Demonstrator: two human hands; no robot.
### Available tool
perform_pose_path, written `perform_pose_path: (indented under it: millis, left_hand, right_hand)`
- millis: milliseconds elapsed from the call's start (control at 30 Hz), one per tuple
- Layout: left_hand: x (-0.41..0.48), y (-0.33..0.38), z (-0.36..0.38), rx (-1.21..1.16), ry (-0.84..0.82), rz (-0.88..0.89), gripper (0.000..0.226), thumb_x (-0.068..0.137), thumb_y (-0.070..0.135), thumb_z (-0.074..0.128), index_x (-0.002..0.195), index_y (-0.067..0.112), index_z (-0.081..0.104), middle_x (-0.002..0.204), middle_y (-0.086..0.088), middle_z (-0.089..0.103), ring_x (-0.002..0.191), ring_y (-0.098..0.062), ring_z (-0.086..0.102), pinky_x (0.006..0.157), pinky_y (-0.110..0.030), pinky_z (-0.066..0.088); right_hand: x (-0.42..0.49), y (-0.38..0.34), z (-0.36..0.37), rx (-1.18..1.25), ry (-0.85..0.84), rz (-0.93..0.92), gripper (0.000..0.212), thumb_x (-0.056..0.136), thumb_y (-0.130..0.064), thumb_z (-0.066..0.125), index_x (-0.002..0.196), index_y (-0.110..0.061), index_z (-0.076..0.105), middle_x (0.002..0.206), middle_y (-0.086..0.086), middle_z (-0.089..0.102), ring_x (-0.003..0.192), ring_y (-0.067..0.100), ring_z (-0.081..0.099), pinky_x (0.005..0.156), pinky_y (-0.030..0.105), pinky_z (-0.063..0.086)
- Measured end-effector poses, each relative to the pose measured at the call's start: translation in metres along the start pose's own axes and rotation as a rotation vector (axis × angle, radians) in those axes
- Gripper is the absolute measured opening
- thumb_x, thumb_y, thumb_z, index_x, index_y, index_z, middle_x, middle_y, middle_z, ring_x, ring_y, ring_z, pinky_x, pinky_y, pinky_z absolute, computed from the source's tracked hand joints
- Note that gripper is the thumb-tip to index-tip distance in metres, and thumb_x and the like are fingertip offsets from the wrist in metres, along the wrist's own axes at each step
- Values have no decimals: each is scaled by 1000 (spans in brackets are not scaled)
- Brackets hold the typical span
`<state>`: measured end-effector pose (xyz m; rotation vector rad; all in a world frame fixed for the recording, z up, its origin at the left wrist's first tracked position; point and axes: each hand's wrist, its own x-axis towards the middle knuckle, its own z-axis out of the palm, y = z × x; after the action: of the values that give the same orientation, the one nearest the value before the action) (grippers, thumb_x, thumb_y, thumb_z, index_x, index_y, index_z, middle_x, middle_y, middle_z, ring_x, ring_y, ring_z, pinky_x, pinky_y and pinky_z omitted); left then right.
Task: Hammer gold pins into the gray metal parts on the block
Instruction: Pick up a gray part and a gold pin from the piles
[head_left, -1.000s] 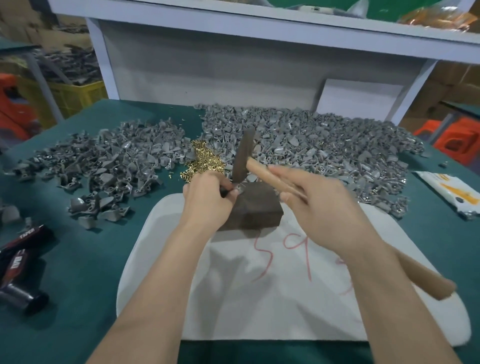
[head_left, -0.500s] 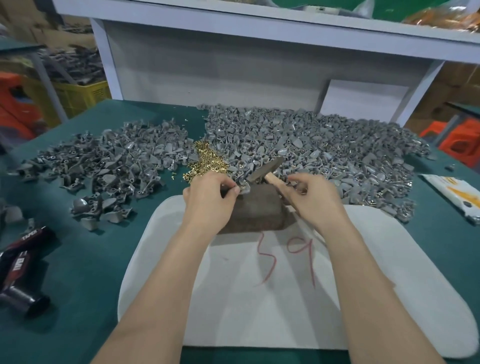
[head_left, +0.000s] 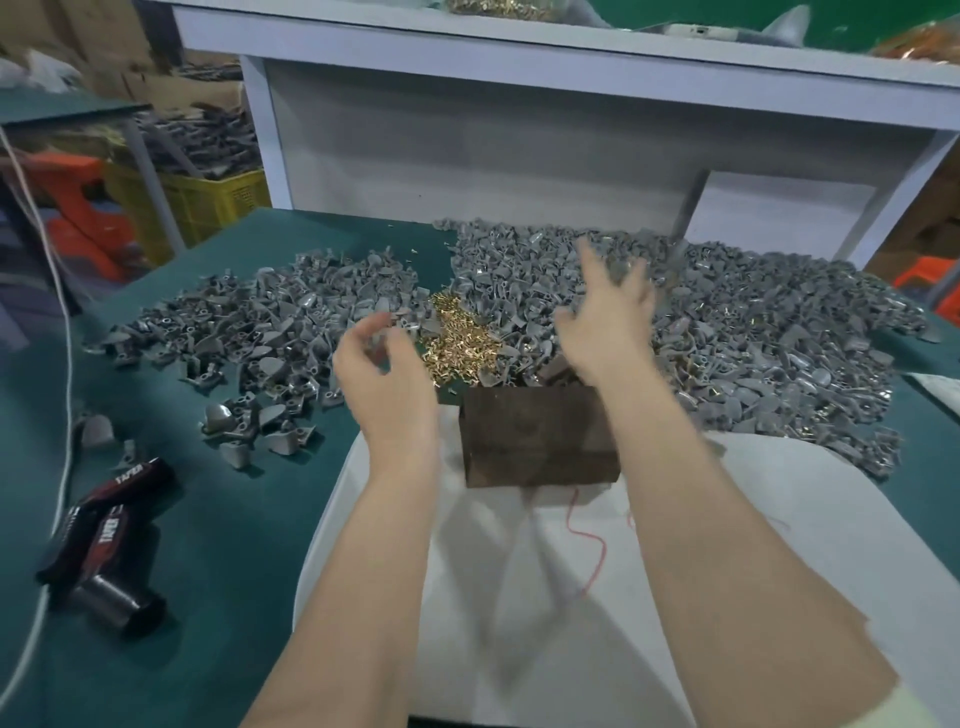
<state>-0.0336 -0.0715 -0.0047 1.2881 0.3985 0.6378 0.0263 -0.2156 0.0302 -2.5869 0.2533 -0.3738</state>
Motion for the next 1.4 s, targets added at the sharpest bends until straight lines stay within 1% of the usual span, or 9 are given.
perform_pose_path:
  millis: [133,300,433,533,700,967,1100,1267,1400]
  left_hand:
    - [16,-2,-11,-269,266,-122,18,95,7,40,107,17,49,104,3,53,79,0,49,62,-4,39]
    - [22,-5,-14,-230,354,-145,27,95,7,38,120,8,49,125,-9,53,88,-8,51,57,0,38]
    - [21,-6,-12,-212,286,-178,29,95,7,38,121,11,48,128,-11,52,93,-13,52,70,-13,42]
    - [18,-6,-8,-209,253,-204,29,94,6,38,119,13,50,130,-12,52,99,-18,52,80,-26,43]
    - [20,-5,-12,-266,305,-184,20,95,8,36,109,18,47,127,-11,52,91,-13,51,70,-16,42]
    - [21,-8,-10,-265,323,-174,18,95,8,37,106,18,47,124,-10,52,77,-4,48,52,-2,36]
    - [22,-6,-12,-272,357,-155,18,95,7,37,104,17,47,125,-11,52,76,-3,49,53,-3,38]
    - [25,-7,-14,-273,358,-162,20,94,7,36,105,19,48,127,-12,53,95,-15,52,75,-19,42]
    - [22,-6,-14,-254,292,-128,22,93,6,39,108,20,49,125,-8,52,96,-13,51,71,-12,41]
  right_hand:
    - [-28,-53,48,30,-288,-504,46,92,-8,47,131,-32,53,138,2,52,124,24,50,105,39,40]
    - [-38,-101,94,-281,-590,-541,42,93,-18,49,129,-38,51,137,1,51,128,30,41,111,54,19]
    - [-35,-96,94,-181,-417,-487,30,89,-10,51,117,-14,62,115,10,64,106,29,58,96,41,45]
    - [-31,-85,85,-116,-347,-478,37,86,-7,53,121,-18,60,118,9,63,107,28,58,93,41,48]
    - [-35,-94,94,-282,-581,-614,35,91,-23,51,124,-35,54,128,-2,57,117,25,51,98,42,40]
    - [-42,-87,96,-306,-349,-620,21,89,-11,46,104,-16,60,109,7,61,104,28,55,89,42,36]
    - [-43,-90,100,-245,-384,-656,19,90,-11,47,105,-11,58,108,11,58,100,31,55,80,38,42]
    - [-44,-95,102,-170,-488,-658,21,93,-18,46,106,-13,62,110,14,58,101,31,54,84,37,46]
    - [-39,-89,88,8,-426,-533,19,89,-17,58,107,-12,62,104,7,64,90,21,57,77,29,45]
